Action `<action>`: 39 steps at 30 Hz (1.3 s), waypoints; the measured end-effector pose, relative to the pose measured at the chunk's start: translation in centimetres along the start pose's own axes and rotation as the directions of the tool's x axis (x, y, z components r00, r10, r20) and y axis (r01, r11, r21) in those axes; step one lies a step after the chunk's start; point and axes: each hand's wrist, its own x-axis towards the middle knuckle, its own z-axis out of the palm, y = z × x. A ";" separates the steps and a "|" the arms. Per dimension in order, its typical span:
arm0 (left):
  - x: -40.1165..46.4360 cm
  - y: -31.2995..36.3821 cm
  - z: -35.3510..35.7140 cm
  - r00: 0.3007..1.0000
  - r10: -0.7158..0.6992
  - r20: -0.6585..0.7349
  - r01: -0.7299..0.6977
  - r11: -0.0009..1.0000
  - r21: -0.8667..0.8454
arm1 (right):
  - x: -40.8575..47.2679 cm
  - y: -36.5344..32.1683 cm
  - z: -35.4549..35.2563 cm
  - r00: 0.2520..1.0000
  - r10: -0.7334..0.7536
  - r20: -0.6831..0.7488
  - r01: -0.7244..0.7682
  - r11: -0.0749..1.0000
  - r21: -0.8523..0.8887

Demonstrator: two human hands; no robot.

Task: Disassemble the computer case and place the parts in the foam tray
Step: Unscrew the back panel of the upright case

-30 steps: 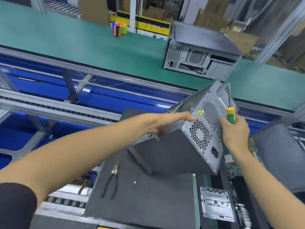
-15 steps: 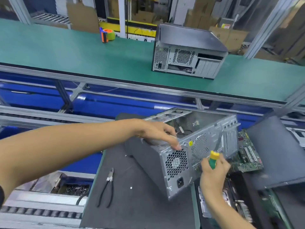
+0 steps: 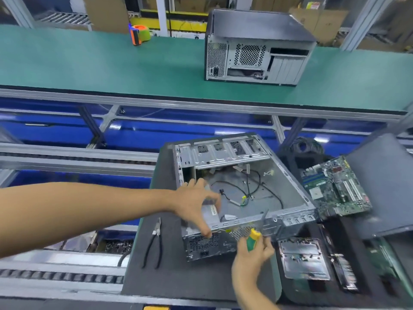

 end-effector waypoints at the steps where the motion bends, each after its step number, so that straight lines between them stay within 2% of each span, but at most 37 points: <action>1: 0.2 -0.2 0.8 1.000 -0.009 -0.024 0.009 1.000 0.010 | 0.0 0.4 0.0 1.000 0.006 0.020 -0.006 1.000 -0.013; 7: 1.4 -0.2 5.7 0.993 -0.034 -0.109 0.045 0.994 0.100 | 0.2 1.8 -0.5 0.993 0.076 0.086 -0.069 0.995 -0.072; 12: 2.3 -0.2 7.2 0.985 -0.026 -0.169 0.045 0.993 0.105 | 1.2 1.7 -1.5 0.982 0.051 0.183 -0.034 0.995 -0.095; 17: 2.5 -0.7 7.1 0.987 0.005 -0.160 0.017 0.991 0.131 | 1.1 1.9 -2.1 0.979 -0.041 0.201 0.075 0.984 -0.164; 21: 2.5 -0.8 7.4 0.985 -0.019 -0.174 0.042 0.991 0.129 | 2.2 1.7 -2.6 0.979 -0.042 0.198 0.088 0.970 -0.226; 27: 2.6 -0.9 8.4 0.969 0.039 -0.245 0.004 0.985 0.174 | 3.1 1.2 -4.0 0.972 -0.045 0.230 0.094 0.974 -0.204; 33: 2.8 -0.1 7.8 0.994 0.034 -0.100 -0.002 0.955 0.297 | 3.0 0.8 -4.1 0.963 -0.050 0.264 0.104 0.975 -0.194; 39: 2.7 -0.6 6.9 0.987 0.080 -0.140 -0.046 0.972 0.230 | 3.1 0.5 -4.4 0.946 -0.076 0.315 0.147 0.967 -0.207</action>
